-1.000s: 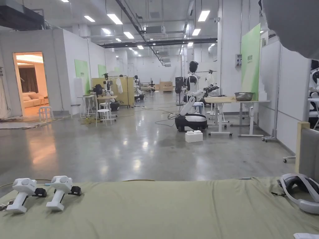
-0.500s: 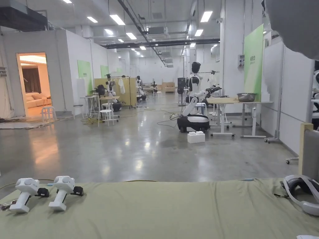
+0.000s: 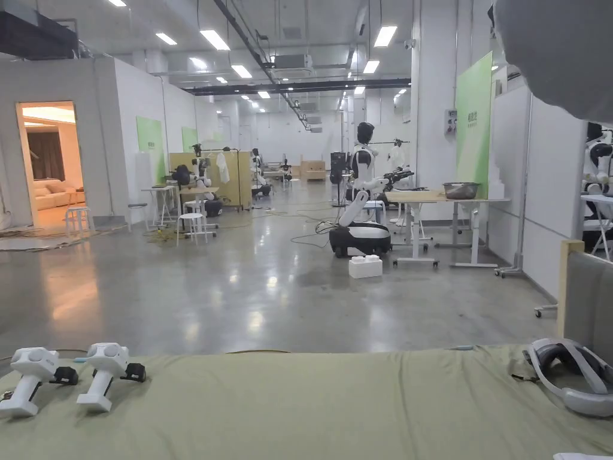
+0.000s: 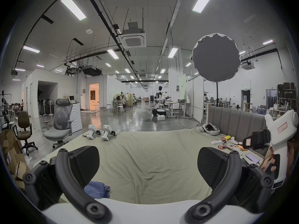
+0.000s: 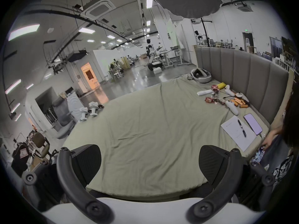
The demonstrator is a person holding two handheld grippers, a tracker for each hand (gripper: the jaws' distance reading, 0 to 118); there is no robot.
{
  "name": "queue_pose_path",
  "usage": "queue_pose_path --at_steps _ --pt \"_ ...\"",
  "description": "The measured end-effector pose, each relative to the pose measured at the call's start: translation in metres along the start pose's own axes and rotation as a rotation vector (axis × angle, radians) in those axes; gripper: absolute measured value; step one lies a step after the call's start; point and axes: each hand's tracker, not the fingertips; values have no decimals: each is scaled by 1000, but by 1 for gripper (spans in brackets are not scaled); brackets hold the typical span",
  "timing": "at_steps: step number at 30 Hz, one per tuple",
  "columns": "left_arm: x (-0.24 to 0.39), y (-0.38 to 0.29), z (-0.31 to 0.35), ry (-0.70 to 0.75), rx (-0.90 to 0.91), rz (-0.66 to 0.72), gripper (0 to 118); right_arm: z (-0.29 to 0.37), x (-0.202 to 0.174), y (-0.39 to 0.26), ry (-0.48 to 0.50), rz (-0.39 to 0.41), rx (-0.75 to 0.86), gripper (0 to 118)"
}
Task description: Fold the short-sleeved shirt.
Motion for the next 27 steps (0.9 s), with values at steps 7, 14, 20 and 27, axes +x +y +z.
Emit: queue_pose_path --at_steps 7,14,20,27 --pt "0 -1 -2 -10 -12 -3 118 -1 2 2 133 -68 -26 118" --pt "-2 -2 -2 -6 -18 10 118 3 -4 -3 60 0 69 118" --pt "-4 -2 -2 -9 -23 23 118 5 -2 -3 60 1 74 118" --pt "-10 2 0 -19 -9 66 118 15 3 0 126 -22 123 118"
